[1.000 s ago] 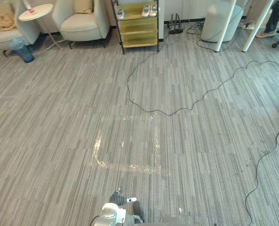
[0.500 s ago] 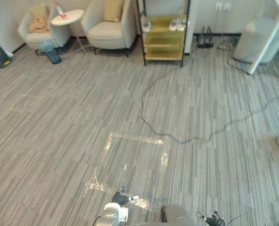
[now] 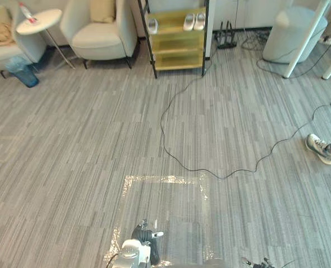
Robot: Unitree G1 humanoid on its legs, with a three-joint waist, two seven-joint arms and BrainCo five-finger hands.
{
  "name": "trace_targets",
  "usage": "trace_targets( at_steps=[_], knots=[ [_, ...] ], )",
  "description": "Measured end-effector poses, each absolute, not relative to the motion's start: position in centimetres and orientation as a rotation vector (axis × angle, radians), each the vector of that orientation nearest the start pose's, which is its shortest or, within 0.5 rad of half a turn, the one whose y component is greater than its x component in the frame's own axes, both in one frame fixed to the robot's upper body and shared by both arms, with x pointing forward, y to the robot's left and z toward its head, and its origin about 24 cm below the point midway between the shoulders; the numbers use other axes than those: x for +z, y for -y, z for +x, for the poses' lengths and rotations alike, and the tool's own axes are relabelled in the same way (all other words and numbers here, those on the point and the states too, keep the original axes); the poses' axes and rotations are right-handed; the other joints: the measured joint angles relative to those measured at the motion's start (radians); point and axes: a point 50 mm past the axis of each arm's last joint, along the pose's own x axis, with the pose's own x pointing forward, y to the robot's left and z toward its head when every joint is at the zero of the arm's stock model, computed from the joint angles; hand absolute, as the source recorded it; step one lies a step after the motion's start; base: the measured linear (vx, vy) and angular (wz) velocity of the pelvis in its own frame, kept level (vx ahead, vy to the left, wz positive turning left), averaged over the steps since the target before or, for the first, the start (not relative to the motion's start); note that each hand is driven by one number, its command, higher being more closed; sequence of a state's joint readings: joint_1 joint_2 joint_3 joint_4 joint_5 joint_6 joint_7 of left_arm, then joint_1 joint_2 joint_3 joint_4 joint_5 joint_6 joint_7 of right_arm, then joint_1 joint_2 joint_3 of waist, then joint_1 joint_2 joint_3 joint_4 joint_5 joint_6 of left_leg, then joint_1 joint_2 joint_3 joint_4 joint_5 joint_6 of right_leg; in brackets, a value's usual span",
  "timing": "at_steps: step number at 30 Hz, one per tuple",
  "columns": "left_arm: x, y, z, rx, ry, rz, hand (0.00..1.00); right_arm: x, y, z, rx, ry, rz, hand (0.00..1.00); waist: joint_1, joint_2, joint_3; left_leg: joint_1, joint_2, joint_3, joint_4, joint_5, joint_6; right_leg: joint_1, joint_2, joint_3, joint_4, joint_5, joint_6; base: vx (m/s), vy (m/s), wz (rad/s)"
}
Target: Pick up cushions and gather them together orderly.
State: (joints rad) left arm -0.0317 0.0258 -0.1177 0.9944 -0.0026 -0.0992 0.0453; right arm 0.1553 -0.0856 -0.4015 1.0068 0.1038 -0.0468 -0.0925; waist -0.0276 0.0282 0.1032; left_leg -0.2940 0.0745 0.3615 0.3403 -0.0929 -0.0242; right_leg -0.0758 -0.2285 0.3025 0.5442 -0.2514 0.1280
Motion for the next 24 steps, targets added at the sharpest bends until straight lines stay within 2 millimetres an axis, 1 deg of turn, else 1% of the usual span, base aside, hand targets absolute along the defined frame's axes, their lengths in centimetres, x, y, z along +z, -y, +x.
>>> trace_targets(
  at_steps=[1,2,3,4,5,6,7,8,9,10,11,12,13,14,15,16,17,18,19,20,21,22,23,24],
  knots=[
    [-14.1,-14.5,15.6,-0.057,-0.867,0.103,0.0,-15.6,24.2,6.4,-0.599,-1.062,0.141,0.0,0.005,0.004,0.002,0.024,-0.001,0.008,-0.015,-0.004,0.006,-0.009,0.001,-0.01,0.028,0.006,-0.002,0.43,0.22,-0.72],
    [-14.2,-14.9,15.3,-0.044,-0.875,0.112,0.0,-15.4,24.5,6.8,-0.59,-1.051,0.125,0.0,0.011,0.017,0.008,0.099,-0.008,0.016,-0.072,-0.009,0.014,-0.029,0.02,-0.048,0.1,-0.006,-0.009,0.38,0.154,-0.47],
    [-14.2,-15.1,15.4,-0.033,-0.873,0.12,0.0,-15.2,25.0,7.1,-0.591,-1.036,0.109,0.0,0.007,0.05,0.02,0.186,-0.012,0.003,-0.157,-0.009,0.014,-0.041,0.09,-0.06,0.15,-0.054,-0.021,0.42,0.137,-0.32],
    [-14.1,-15.0,15.7,-0.034,-0.865,0.121,0.0,-15.0,25.5,7.3,-0.594,-1.025,0.098,0.0,0.0,0.069,0.027,0.226,-0.013,-0.011,-0.201,-0.009,0.014,-0.061,0.14,-0.067,0.166,-0.089,-0.039,0.32,0.067,-0.06],
    [-13.9,-15.0,16.0,-0.035,-0.856,0.122,0.0,-14.9,25.7,7.5,-0.595,-1.015,0.09,0.0,-0.003,0.081,0.034,0.251,-0.012,-0.019,-0.23,-0.009,0.014,-0.088,0.177,-0.074,0.174,-0.114,-0.065,0.25,0.01,0.02],
    [-13.8,-15.0,16.5,-0.036,-0.846,0.123,0.0,-14.7,26.0,7.9,-0.59,-1.003,0.078,0.0,-0.008,0.094,0.045,0.278,-0.009,-0.022,-0.256,-0.009,0.014,-0.132,0.224,-0.086,0.185,-0.137,-0.1,0.23,-0.048,-0.03],
    [-13.8,-14.7,16.8,-0.039,-0.849,0.119,0.0,-14.5,26.5,8.4,-0.586,-0.988,0.063,0.0,-0.023,0.116,0.065,0.303,0.005,-0.023,-0.269,-0.009,0.013,-0.197,0.274,-0.122,0.167,-0.15,-0.125,0.21,-0.068,-0.03],
    [-13.8,-14.6,16.9,-0.038,-0.852,0.111,0.0,-14.4,26.7,8.5,-0.586,-0.984,0.055,0.0,-0.029,0.126,0.072,0.308,0.013,-0.023,-0.267,-0.009,0.013,-0.222,0.284,-0.137,0.143,-0.148,-0.129,0.25,-0.1,0.07],
    [-13.9,-14.2,16.8,-0.035,-0.864,0.097,0.0,-14.2,27.1,8.4,-0.594,-0.982,0.044,0.0,-0.035,0.13,0.082,0.314,0.02,-0.022,-0.259,-0.018,-0.007,-0.249,0.278,-0.151,-0.016,-0.1,-0.119,0.32,-0.115,0.33],
    [-14.0,-13.5,16.8,-0.039,-0.87,0.068,0.0,-14.5,27.1,7.5,-0.616,-1.007,0.052,0.0,-0.046,0.136,0.104,0.349,0.013,-0.039,-0.248,-0.045,-0.058,-0.193,0.248,-0.202,-0.137,0.065,-0.148,0.27,-0.093,0.44],
    [-14.1,-12.9,16.5,-0.044,-0.877,0.052,0.0,-14.5,27.3,7.0,-0.634,-1.016,0.055,0.0,-0.053,0.147,0.099,0.354,0.024,-0.045,-0.25,-0.045,-0.064,-0.175,0.252,-0.219,-0.141,0.065,-0.149,0.34,-0.17,0.68],
    [-14.2,-12.4,16.0,-0.061,-0.875,0.03,0.0,-14.7,27.2,6.2,-0.662,-1.029,0.074,0.0,-0.054,0.133,0.106,0.377,0.037,-0.047,-0.229,-0.008,-0.093,-0.146,0.24,-0.253,-0.115,0.051,-0.148,0.25,-0.22,0.79],
    [-14.0,-12.5,16.2,-0.056,-0.869,0.02,0.0,-14.8,26.5,6.2,-0.668,-1.018,0.113,0.0,-0.054,0.11,0.121,0.37,0.049,-0.044,-0.152,0.019,-0.109,-0.109,0.223,-0.287,-0.109,0.049,-0.149,0.25,-0.22,0.75],
    [-14.0,-12.5,16.2,-0.052,-0.869,0.018,0.0,-14.8,26.4,6.2,-0.669,-1.014,0.12,0.0,-0.054,0.105,0.125,0.365,0.052,-0.044,-0.13,0.024,-0.111,-0.1,0.22,-0.291,-0.111,0.048,-0.149,0.15,-0.248,0.81],
    [-13.8,-12.8,16.3,-0.034,-0.852,0.007,0.0,-14.8,25.7,6.3,-0.668,-0.994,0.14,0.0,-0.046,0.075,0.141,0.325,0.072,-0.043,0.007,0.043,-0.117,-0.05,0.208,-0.295,-0.115,0.047,-0.151,0.09,-0.197,0.74],
    [-13.8,-12.9,16.1,-0.018,-0.844,-0.002,0.0,-14.8,25.2,6.6,-0.654,-0.98,0.147,0.0,-0.036,0.059,0.133,0.265,0.1,-0.042,0.139,0.012,-0.1,-0.015,0.209,-0.289,-0.134,0.045,-0.155,0.1,-0.214,0.69],
    [-13.8,-13.0,16.0,-0.017,-0.843,-0.002,0.0,-14.7,25.2,6.7,-0.651,-0.977,0.148,0.0,-0.033,0.057,0.132,0.257,0.105,-0.041,0.156,0.007,-0.094,-0.01,0.209,-0.289,-0.137,0.044,-0.156,0.06,-0.087,0.32],
    [-13.7,-13.0,15.9,-0.013,-0.839,-0.003,0.0,-14.6,24.9,7.3,-0.632,-0.956,0.151,0.0,-0.016,0.048,0.125,0.22,0.121,-0.042,0.191,-0.03,-0.071,0.013,0.213,-0.28,-0.169,0.041,-0.152,0.06,-0.035,0.03],
    [-13.8,-13.0,15.7,-0.01,-0.844,-0.004,0.0,-14.5,24.9,7.8,-0.624,-0.94,0.154,0.0,-0.013,0.045,0.124,0.209,0.123,-0.043,0.184,-0.038,-0.062,0.022,0.214,-0.27,-0.186,0.038,-0.151,0.06,-0.01,-0.04],
    [-13.9,-13.0,15.5,-0.01,-0.852,-0.004,0.0,-14.2,24.8,8.6,-0.61,-0.917,0.153,0.0,-0.011,0.04,0.12,0.187,0.123,-0.047,0.151,-0.047,-0.056,0.032,0.217,-0.237,-0.215,0.023,-0.165,0.06,0.059,-0.17],
    [-14.0,-13.1,15.2,-0.009,-0.864,-0.004,0.0,-14.1,24.8,9.4,-0.599,-0.9,0.15,0.0,-0.005,0.047,0.115,0.167,0.117,-0.084,0.067,-0.051,-0.061,0.021,0.227,-0.209,-0.228,0.017,-0.17,0.04,0.083,-0.23],
    [-14.1,-13.1,15.2,-0.007,-0.867,-0.004,0.0,-14.1,24.8,9.5,-0.599,-0.901,0.15,0.0,-0.004,0.048,0.114,0.162,0.109,-0.11,0.029,-0.05,-0.061,0.015,0.229,-0.201,-0.228,0.015,-0.167,0.03,0.104,-0.37],
    [-14.1,-13.1,15.0,-0.006,-0.871,-0.003,0.0,-14.2,24.7,9.4,-0.599,-0.909,0.152,0.0,-0.003,0.048,0.107,0.155,0.091,-0.16,-0.035,-0.049,-0.065,0.002,0.233,-0.177,-0.226,0.003,-0.148,0.03,0.16,-0.59],
    [-14.2,-13.1,14.9,-0.006,-0.874,-0.002,0.0,-14.5,24.6,9.1,-0.609,-0.931,0.151,0.0,0.004,0.054,0.103,0.157,0.077,-0.209,-0.107,-0.045,-0.071,-0.014,0.243,-0.141,-0.235,0.001,-0.132,0.04,0.184,-0.7]
  ],
)
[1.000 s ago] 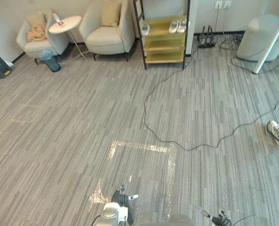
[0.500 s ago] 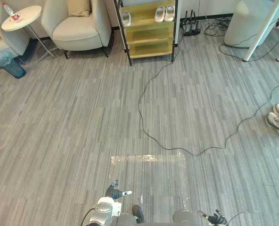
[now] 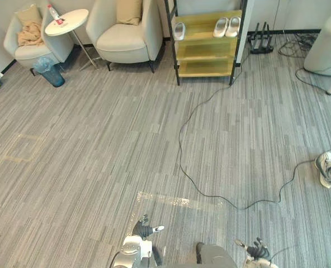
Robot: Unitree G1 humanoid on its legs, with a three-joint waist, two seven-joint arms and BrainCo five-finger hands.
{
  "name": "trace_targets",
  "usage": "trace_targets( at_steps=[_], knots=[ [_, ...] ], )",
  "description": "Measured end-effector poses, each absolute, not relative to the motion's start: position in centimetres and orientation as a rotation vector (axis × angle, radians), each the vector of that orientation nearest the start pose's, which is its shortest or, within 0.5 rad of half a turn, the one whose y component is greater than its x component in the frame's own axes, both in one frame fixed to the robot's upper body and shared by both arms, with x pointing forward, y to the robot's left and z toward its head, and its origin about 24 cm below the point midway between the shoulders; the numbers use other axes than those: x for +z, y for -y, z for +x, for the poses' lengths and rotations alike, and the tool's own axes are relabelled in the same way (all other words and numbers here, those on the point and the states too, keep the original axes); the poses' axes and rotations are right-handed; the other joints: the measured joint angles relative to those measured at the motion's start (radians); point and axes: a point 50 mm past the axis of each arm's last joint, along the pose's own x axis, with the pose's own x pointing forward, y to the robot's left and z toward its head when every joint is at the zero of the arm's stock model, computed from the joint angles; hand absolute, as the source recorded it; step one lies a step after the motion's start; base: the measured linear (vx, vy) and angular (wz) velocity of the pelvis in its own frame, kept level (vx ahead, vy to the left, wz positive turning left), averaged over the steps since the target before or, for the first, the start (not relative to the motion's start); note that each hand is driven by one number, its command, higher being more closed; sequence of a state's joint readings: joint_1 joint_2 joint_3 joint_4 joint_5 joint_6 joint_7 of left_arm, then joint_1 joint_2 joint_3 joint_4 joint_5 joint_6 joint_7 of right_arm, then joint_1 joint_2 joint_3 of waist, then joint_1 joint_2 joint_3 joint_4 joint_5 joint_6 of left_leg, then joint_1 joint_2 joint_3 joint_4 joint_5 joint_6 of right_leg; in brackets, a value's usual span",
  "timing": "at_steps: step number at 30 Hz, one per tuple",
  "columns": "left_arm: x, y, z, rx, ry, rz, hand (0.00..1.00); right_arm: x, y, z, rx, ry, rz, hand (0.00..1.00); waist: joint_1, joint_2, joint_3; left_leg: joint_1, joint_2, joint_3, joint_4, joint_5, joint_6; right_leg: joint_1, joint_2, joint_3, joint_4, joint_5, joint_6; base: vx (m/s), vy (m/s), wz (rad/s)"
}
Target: Pick up cushions and gather them together orderly.
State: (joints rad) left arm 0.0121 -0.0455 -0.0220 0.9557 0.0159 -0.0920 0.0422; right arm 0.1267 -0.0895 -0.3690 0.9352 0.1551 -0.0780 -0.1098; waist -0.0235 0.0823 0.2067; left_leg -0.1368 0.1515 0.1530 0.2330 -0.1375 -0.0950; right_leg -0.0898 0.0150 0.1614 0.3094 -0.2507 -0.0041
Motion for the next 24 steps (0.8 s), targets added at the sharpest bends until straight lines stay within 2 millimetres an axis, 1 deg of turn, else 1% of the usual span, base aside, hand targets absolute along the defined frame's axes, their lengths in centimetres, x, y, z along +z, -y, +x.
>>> trace_targets(
  at_steps=[1,2,3,4,5,7,8,9,10,11,13,15,16,18,20,22,24],
  knots=[
    [-14.2,-13.1,14.9,-0.008,-0.877,-0.001,0.0,-14.6,24.6,8.9,-0.613,-0.945,0.153,0.0,0.003,0.006,-0.004,0.001,-0.002,-0.008,-0.019,0.004,-0.005,-0.004,0.006,0.017,-0.003,0.0,0.006,0.11,0.279,-1.16],
    [-14.4,-13.0,14.6,-0.011,-0.892,0.004,0.0,-14.9,24.7,8.1,-0.626,-0.981,0.146,0.0,0.009,0.021,-0.018,0.002,-0.008,-0.005,-0.064,0.013,-0.003,-0.023,0.021,0.073,-0.003,-0.004,0.03,0.16,0.311,-1.08],
    [-14.5,-13.1,14.4,-0.014,-0.897,0.01,0.0,-15.0,24.8,7.7,-0.631,-0.995,0.141,0.0,0.01,0.025,-0.026,0.002,-0.017,-0.011,-0.074,0.047,-0.02,-0.034,0.023,0.092,0.001,-0.008,0.042,0.2,0.338,-1.05],
    [-14.5,-13.2,14.4,-0.016,-0.9,0.018,0.0,-15.0,24.9,7.5,-0.632,-1.003,0.138,0.0,0.011,0.02,-0.03,0.002,-0.026,-0.005,-0.072,0.047,-0.028,-0.037,0.017,0.11,0.001,-0.011,0.05,0.17,0.292,-0.53],
    [-14.6,-13.6,14.2,-0.023,-0.904,0.042,0.0,-15.2,24.8,7.2,-0.63,-1.018,0.137,0.0,0.004,0.01,-0.056,-0.001,-0.051,0.015,-0.079,0.038,-0.007,-0.052,-0.006,0.132,-0.007,-0.012,0.073,0.26,0.343,-0.36],
    [-14.3,-14.4,15.1,-0.034,-0.88,0.1,0.0,-15.6,24.3,6.3,-0.626,-1.065,0.138,0.0,0.003,-0.023,-0.066,-0.004,-0.105,0.052,-0.093,0.041,0.013,-0.045,-0.07,0.147,-0.073,0.019,0.096,0.3,0.387,-0.21],
    [-14.2,-14.5,15.3,-0.035,-0.874,0.107,0.0,-15.6,24.3,6.3,-0.621,-1.069,0.133,0.0,0.003,-0.026,-0.067,-0.006,-0.114,0.054,-0.095,0.04,0.016,-0.043,-0.082,0.148,-0.087,0.024,0.099,0.2,0.289,-0.07],
    [-14.0,-14.9,15.7,-0.031,-0.864,0.119,0.0,-15.6,24.4,6.4,-0.622,-1.069,0.129,0.0,0.002,-0.029,-0.066,-0.009,-0.132,0.055,-0.095,0.034,0.026,-0.031,-0.104,0.147,-0.121,0.038,0.111,0.14,0.199,0.0],
    [-13.9,-15.3,16.0,-0.026,-0.854,0.129,0.0,-15.5,24.5,7.0,-0.623,-1.053,0.133,0.0,0.003,-0.029,-0.066,-0.008,-0.15,0.056,-0.095,0.028,0.037,-0.016,-0.125,0.147,-0.152,0.05,0.125,0.16,0.214,0.01],
    [-13.8,-15.5,16.1,-0.022,-0.851,0.132,0.0,-15.4,24.4,7.3,-0.62,-1.045,0.135,0.0,0.003,-0.029,-0.067,-0.006,-0.156,0.057,-0.096,0.025,0.042,-0.011,-0.132,0.147,-0.161,0.056,0.126,0.14,0.162,-0.06],
    [-13.7,-16.4,16.3,-0.004,-0.846,0.154,0.0,-15.1,24.2,9.2,-0.601,-1.002,0.143,0.0,0.014,-0.027,-0.069,0.0,-0.161,0.06,-0.098,0.023,0.044,-0.01,-0.14,0.146,-0.191,0.097,0.132,0.13,0.111,-0.2],
    [-13.7,-16.9,16.2,0.006,-0.849,0.168,0.0,-15.0,24.1,9.8,-0.595,-0.989,0.147,0.0,0.018,-0.027,-0.069,0.01,-0.159,0.06,-0.105,0.023,0.044,0.006,-0.14,0.145,-0.211,0.117,0.134,0.11,0.018,-0.18],
    [-13.8,-17.0,16.0,0.003,-0.858,0.179,0.0,-15.0,24.0,9.9,-0.593,-0.991,0.149,0.0,0.02,-0.026,-0.07,0.036,-0.158,0.06,-0.123,0.023,0.044,0.028,-0.139,0.142,-0.23,0.131,0.131,0.11,-0.004,-0.13],
    [-13.9,-17.0,15.9,0.002,-0.863,0.177,0.0,-15.2,24.0,9.6,-0.596,-1.004,0.151,0.0,0.02,-0.026,-0.075,0.058,-0.157,0.056,-0.128,0.023,0.044,0.053,-0.139,0.125,-0.241,0.139,0.127,0.09,-0.03,-0.09],
    [-14.2,-16.6,15.3,-0.001,-0.883,0.165,0.0,-15.3,23.9,9.2,-0.6,-1.02,0.149,0.0,0.021,-0.019,-0.098,0.074,-0.15,0.053,-0.134,0.023,0.044,0.063,-0.133,0.114,-0.248,0.154,0.125,0.09,-0.065,-0.13],
    [-14.5,-16.4,14.9,-0.003,-0.901,0.16,0.0,-15.3,24.0,9.1,-0.596,-1.023,0.135,0.0,0.021,-0.014,-0.107,0.093,-0.148,0.052,-0.141,0.023,0.044,0.076,-0.131,0.099,-0.25,0.156,0.124,0.07,-0.086,-0.11],
    [-14.7,-16.1,14.5,-0.006,-0.916,0.151,0.0,-15.4,24.2,8.6,-0.591,-1.038,0.107,0.0,0.021,-0.006,-0.123,0.114,-0.146,0.045,-0.145,0.023,0.044,0.095,-0.13,0.072,-0.25,0.158,0.124,0.06,-0.098,0.0]
  ],
)
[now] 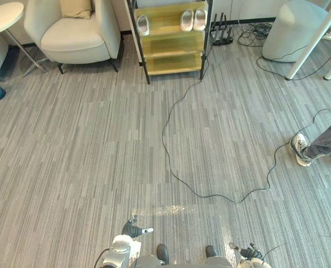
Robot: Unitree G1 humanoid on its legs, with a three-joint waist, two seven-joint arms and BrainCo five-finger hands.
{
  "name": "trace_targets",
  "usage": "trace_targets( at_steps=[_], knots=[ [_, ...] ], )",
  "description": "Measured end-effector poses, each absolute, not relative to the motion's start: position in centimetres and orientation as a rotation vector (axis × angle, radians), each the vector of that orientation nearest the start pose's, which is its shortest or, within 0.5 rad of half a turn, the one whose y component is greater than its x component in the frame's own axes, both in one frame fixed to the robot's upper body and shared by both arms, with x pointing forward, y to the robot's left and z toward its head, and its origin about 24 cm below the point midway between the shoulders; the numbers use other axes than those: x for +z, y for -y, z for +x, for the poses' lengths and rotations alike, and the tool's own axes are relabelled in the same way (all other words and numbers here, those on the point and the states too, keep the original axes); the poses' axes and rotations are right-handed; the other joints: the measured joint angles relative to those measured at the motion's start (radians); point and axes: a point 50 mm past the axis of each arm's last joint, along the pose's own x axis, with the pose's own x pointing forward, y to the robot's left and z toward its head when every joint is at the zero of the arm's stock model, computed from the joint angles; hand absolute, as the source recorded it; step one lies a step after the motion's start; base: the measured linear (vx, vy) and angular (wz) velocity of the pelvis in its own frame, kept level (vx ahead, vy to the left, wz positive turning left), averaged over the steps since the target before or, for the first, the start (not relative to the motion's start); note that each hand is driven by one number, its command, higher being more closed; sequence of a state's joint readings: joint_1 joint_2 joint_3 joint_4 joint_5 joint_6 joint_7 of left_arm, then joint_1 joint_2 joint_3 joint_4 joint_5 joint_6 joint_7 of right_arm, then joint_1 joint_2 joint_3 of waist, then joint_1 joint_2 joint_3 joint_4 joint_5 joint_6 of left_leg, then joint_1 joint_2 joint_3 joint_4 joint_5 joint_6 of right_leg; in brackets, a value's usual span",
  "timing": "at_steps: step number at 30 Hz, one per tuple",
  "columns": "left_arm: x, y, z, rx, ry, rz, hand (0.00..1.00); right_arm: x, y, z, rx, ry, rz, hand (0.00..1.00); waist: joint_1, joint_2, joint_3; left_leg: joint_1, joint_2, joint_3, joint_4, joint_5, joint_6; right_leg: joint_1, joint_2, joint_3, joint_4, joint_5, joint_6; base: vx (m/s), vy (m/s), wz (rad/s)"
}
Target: Pick up cushions and gather them together orderly.
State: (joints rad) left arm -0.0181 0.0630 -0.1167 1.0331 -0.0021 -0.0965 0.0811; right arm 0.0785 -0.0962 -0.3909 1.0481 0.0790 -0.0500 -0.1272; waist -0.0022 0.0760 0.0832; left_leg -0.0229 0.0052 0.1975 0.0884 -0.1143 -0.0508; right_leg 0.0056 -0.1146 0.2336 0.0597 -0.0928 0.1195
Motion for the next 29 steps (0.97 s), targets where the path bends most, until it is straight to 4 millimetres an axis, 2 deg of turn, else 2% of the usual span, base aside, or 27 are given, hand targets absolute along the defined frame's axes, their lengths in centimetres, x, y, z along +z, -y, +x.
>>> trace_targets(
  at_steps=[7,8,9,10,11,15,16,19,29],
  knots=[
    [-14.8,-16.0,14.0,0.0,-0.928,0.145,0.0,-15.2,25.2,7.8,-0.567,-1.064,0.009,0.0,0.001,0.002,-0.05,0.022,0.004,-0.047,0.018,0.0,0.0,0.044,0.003,-0.064,0.007,0.003,-0.003,0.05,-0.109,0.15],
    [-14.9,-16.1,14.0,0.002,-0.929,0.146,0.0,-15.3,25.0,7.9,-0.549,-1.068,-0.012,0.0,0.004,-0.011,-0.044,0.002,-0.001,-0.049,0.079,-0.001,-0.001,0.057,-0.013,-0.068,0.009,0.01,-0.008,0.06,-0.055,0.28],
    [-14.8,-16.3,14.1,0.019,-0.922,0.138,0.0,-15.3,24.6,8.4,-0.527,-1.064,-0.025,0.0,0.005,-0.049,-0.033,-0.048,-0.026,-0.051,0.1,-0.044,-0.003,0.066,-0.041,-0.076,0.019,0.015,-0.006,0.09,-0.059,0.36],
    [-15.1,-15.9,13.3,0.017,-0.942,0.124,0.0,-15.2,25.2,8.2,-0.52,-1.072,-0.063,0.0,0.005,-0.007,-0.052,-0.043,-0.007,-0.076,-0.053,0.094,0.021,0.064,-0.005,-0.106,0.026,0.018,-0.006,0.07,-0.037,0.25],
    [-15.1,-15.9,13.4,0.017,-0.941,0.123,0.0,-15.1,25.5,8.2,-0.525,-1.073,-0.073,0.0,0.005,-0.006,-0.054,-0.037,0.003,-0.073,-0.048,0.077,0.026,0.061,0.0,-0.109,0.027,0.013,0.0,0.08,-0.021,0.11],
    [-15.1,-17.2,13.0,0.052,-0.951,0.14,0.0,-15.2,24.2,9.7,-0.471,-1.055,-0.08,0.0,0.023,-0.032,-0.051,-0.022,-0.003,-0.076,-0.07,0.076,0.026,0.065,-0.003,-0.121,0.037,0.008,0.004,0.02,-0.035,0.03],
    [-15.1,-17.5,12.9,0.059,-0.953,0.146,0.0,-15.2,24.0,9.7,-0.462,-1.056,-0.083,0.0,0.028,-0.042,-0.048,-0.017,-0.003,-0.083,-0.07,0.076,0.026,0.067,-0.002,-0.128,0.041,0.008,0.004,0.0,-0.064,0.12],
    [-15.1,-17.8,12.7,0.069,-0.955,0.156,0.0,-15.2,24.0,9.7,-0.456,-1.059,-0.092,0.0,0.033,-0.053,-0.046,-0.01,-0.004,-0.103,-0.07,0.076,0.026,0.084,0.0,-0.16,0.044,0.008,0.004,0.0,-0.085,0.23],
    [-15.1,-17.9,12.6,0.072,-0.959,0.156,0.0,-15.3,23.9,9.7,-0.447,-1.062,-0.097,0.0,0.042,-0.065,-0.038,-0.009,0.003,-0.126,-0.07,0.078,0.024,0.097,0.011,-0.188,0.044,0.008,0.004,0.0,-0.097,0.08]
  ],
)
